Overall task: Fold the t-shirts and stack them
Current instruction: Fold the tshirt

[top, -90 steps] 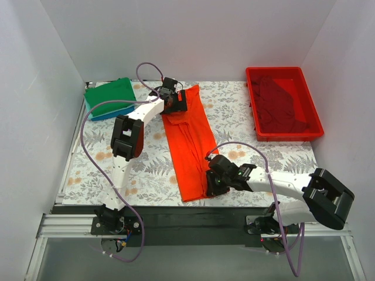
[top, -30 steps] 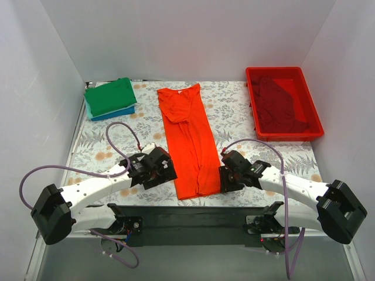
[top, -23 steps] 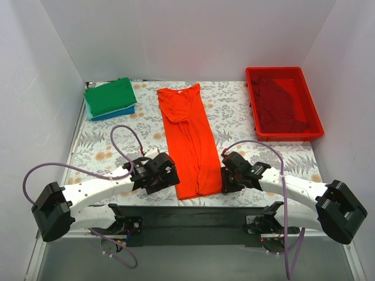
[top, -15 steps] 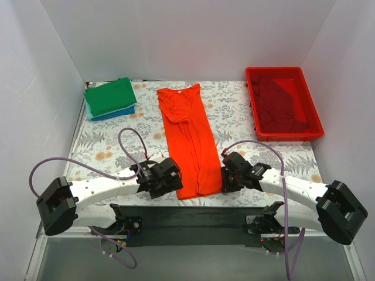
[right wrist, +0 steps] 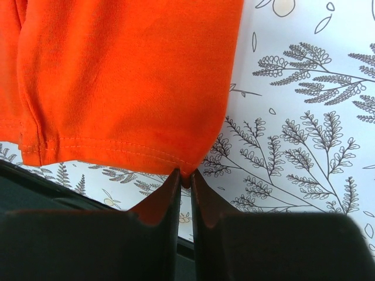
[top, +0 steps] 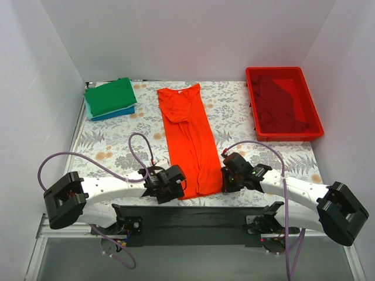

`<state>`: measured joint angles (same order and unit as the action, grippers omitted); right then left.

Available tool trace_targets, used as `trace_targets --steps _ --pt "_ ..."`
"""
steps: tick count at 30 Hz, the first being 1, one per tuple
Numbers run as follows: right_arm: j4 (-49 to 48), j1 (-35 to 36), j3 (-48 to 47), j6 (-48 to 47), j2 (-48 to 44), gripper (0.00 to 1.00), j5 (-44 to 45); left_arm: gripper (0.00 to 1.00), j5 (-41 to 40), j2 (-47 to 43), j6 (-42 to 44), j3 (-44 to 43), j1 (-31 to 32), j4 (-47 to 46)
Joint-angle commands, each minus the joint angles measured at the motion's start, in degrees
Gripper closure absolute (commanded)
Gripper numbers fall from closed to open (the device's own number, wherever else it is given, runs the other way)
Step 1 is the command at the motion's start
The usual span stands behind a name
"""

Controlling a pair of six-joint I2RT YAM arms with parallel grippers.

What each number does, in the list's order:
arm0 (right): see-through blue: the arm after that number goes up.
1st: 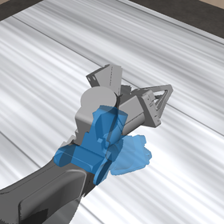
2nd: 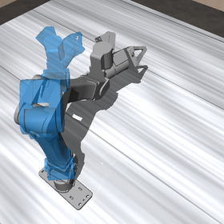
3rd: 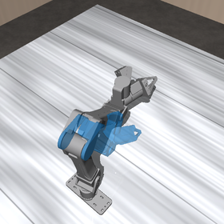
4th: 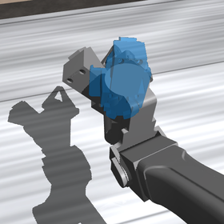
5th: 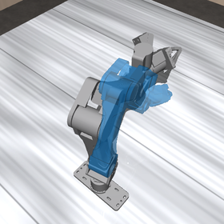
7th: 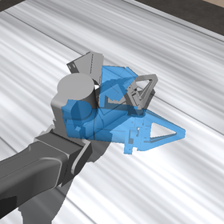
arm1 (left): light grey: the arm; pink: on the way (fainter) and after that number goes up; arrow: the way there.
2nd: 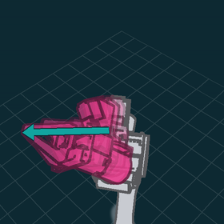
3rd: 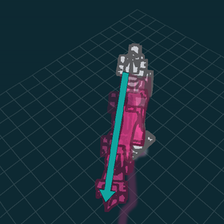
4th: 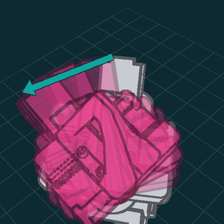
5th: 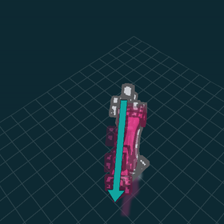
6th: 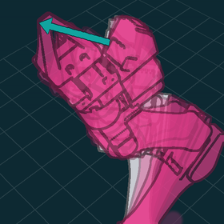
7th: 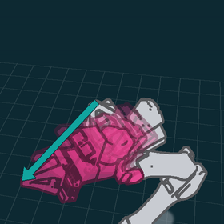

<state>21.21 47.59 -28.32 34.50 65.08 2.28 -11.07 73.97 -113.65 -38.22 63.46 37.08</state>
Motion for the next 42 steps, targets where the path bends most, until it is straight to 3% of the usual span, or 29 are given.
trace_targets --steps 1,19,21,25,33,42 --pt "-0.1 -0.2 0.8 0.1 -0.5 0.83 -0.2 0.44 0.2 0.6 -5.5 0.2 1.0 -1.5" --pt "-0.2 -0.1 0.9 0.5 -1.5 0.86 -1.0 0.66 -0.1 4.8 -7.3 2.4 2.5 -6.8" --pt "-0.2 -0.1 1.0 0.6 -1.6 0.86 -1.1 0.72 -0.2 5.5 -7.2 2.4 2.5 -7.0" --pt "-0.3 -0.1 1.2 0.7 -2.1 0.88 -1.1 1.00 -0.4 6.4 -7.0 2.5 2.6 -7.7" --pt "0.7 0.0 0.5 0.7 -5.9 0.99 -1.8 1.00 -1.8 3.2 -6.7 2.0 3.2 -5.8" --pt "3.3 0.0 -2.3 0.7 -9.0 0.99 -1.8 1.00 -5.6 -2.3 -9.0 -0.1 4.7 -3.8"
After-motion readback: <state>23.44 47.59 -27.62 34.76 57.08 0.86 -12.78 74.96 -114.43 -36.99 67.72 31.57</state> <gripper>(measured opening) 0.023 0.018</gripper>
